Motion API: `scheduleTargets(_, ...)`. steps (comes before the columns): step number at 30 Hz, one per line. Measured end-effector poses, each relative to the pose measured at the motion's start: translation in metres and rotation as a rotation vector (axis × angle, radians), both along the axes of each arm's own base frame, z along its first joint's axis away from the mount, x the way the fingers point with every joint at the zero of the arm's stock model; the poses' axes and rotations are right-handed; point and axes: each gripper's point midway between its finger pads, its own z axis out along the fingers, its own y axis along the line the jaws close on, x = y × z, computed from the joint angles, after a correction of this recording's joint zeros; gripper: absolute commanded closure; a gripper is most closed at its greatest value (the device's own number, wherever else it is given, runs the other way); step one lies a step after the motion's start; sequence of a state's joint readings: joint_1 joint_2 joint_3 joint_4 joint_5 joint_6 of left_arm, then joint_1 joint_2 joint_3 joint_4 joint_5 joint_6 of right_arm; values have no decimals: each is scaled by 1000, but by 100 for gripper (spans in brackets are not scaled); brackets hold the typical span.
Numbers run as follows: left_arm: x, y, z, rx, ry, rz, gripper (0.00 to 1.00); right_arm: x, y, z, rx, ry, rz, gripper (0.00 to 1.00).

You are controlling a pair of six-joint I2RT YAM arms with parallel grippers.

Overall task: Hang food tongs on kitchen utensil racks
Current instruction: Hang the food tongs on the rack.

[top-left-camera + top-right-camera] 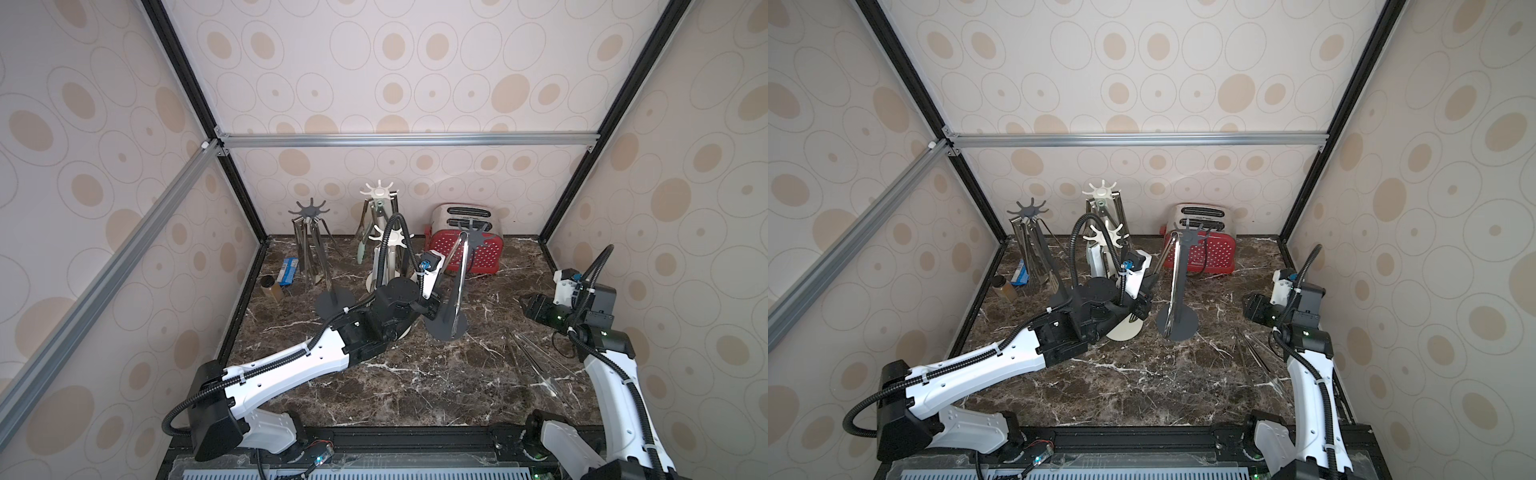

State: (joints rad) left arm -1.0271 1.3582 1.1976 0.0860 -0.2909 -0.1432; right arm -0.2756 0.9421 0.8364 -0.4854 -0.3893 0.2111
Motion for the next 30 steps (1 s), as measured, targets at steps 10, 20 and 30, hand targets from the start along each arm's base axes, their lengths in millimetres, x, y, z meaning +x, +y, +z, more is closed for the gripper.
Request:
scheduleTargets(10,0,0,1,-6,2,-3,100,0,0,-1,1,3,1,31)
scheduleTargets(20,3,-5,-9,-12,13,-1,100,0,0,-1,3,3,3,31)
scheduleTargets(30,4,-9,-26,-31,22,-6,100,1,0,-1,4,5,3,31)
